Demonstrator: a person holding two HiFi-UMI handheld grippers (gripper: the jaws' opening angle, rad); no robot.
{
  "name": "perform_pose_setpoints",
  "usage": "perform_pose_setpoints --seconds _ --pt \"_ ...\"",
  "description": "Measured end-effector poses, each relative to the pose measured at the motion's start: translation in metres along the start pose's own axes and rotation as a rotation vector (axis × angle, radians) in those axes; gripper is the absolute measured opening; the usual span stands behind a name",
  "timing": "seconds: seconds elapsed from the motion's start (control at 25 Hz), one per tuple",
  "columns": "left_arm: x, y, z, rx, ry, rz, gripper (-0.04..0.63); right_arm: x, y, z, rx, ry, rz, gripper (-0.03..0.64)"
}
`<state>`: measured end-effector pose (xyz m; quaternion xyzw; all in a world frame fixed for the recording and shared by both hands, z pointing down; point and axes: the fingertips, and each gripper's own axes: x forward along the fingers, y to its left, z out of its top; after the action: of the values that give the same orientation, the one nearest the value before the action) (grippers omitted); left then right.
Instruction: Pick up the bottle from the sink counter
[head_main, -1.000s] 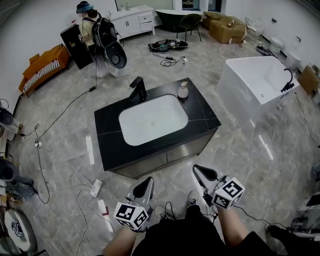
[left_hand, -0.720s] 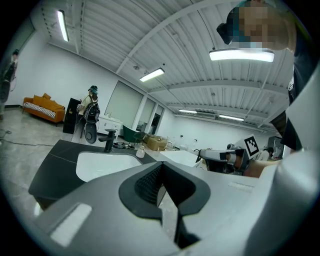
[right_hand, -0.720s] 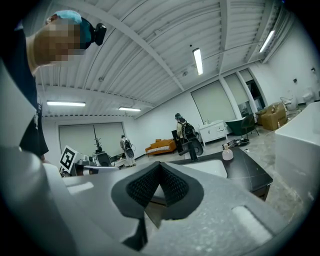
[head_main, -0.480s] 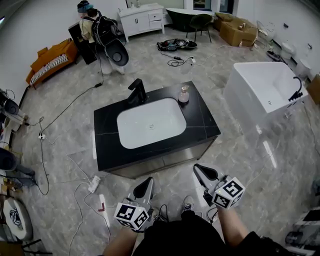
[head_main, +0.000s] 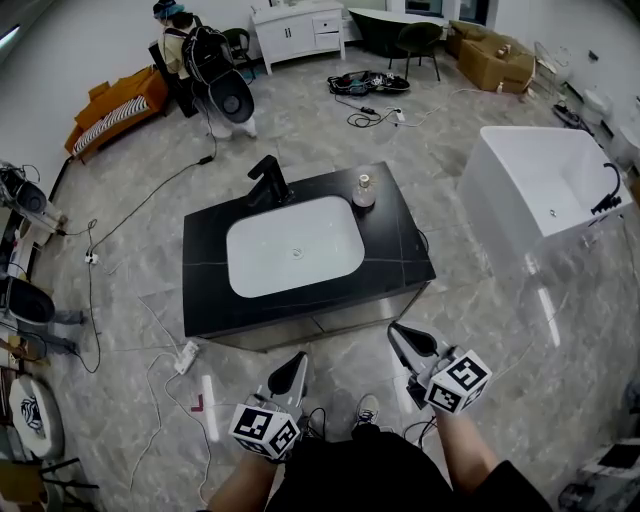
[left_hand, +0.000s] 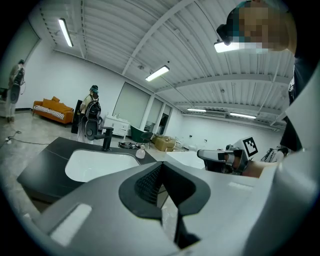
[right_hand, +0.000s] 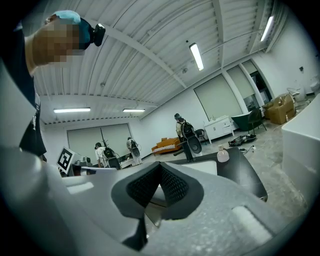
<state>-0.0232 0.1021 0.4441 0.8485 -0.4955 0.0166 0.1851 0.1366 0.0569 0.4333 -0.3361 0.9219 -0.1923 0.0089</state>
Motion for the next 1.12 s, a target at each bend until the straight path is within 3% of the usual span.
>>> perform_pose_setpoints --seconds 0.28,0.64,1.12 --pt "0.021 -0.022 0.003 0.013 -0.008 0.016 0.003 -0.013 -0.022 0.005 -0.003 0.009 0.027 0.0" --pt "0.038 -0.025 0.011 0.04 0.005 -0.015 0.003 -0.02 -0.043 0.013 0.01 -0.02 -0.024 0.0" --pt "0.06 0.042 0.034 0.05 0.021 -0.106 0.003 0.039 -0.054 0.024 0.002 -0.052 -0.153 0.0"
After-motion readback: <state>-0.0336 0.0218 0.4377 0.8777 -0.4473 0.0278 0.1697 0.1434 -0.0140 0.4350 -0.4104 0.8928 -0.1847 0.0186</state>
